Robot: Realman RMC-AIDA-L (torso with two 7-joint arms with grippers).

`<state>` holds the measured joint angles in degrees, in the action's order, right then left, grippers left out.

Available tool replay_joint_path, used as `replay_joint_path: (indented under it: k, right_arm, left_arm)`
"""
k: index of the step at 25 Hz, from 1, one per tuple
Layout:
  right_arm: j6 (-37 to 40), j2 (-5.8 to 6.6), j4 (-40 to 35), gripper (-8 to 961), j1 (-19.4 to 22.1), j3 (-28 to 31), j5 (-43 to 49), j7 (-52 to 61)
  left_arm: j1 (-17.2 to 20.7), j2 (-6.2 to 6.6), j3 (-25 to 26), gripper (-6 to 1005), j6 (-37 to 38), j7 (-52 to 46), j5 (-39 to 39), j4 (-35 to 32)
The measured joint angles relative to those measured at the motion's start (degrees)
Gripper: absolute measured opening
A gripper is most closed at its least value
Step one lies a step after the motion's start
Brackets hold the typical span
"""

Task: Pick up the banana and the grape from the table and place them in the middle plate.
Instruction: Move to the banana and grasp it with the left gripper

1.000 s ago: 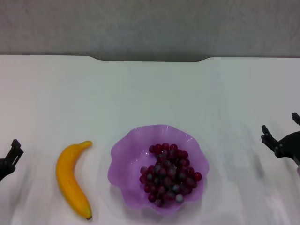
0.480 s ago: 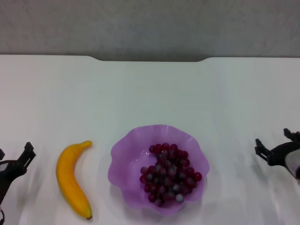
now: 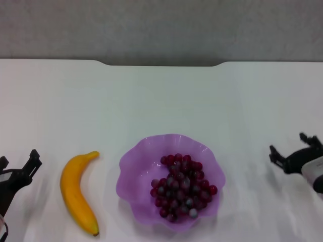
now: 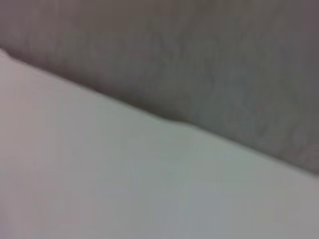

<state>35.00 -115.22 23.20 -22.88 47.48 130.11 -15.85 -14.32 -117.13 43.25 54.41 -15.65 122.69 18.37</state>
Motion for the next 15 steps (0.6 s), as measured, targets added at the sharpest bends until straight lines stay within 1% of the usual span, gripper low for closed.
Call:
replay_joint_path:
  k: [5,8,10,12,13,15]
  right_arm:
    - [13.4,-0.23,-1.9,880,1.0,-1.4,-0.3,-1.4]
    - [17.5,-0.32,-1.8,880,2.3,-1.1,-1.3,-0.9]
    - [17.5,-0.34,-1.2,880,2.7,-1.2,-3.5,1.3]
    - [14.1,-0.14,-0.3,880,2.7,-1.2,-7.7,8.6]
    - [14.1,-0.14,-0.3,880,2.7,-1.2,-7.7,8.6]
    - [11.2,0.07,-0.4,880,2.1,-0.9,-9.4,15.0]
  left_arm:
    - [-0.2,-0.19,0.0,894,-0.1,0.8,0.0,-0.4]
    - [-0.1,-0.30,0.0,894,-0.1,2.1,0.0,-0.2]
    - [0.1,-0.31,0.1,894,0.0,2.3,0.0,0.0]
    - [0.4,-0.30,0.1,894,0.0,2.3,0.0,0.0]
    - [0.4,-0.29,0.1,894,0.0,2.3,0.0,0.0]
    - [0.4,-0.25,0.1,893,0.1,2.4,0.0,0.0]
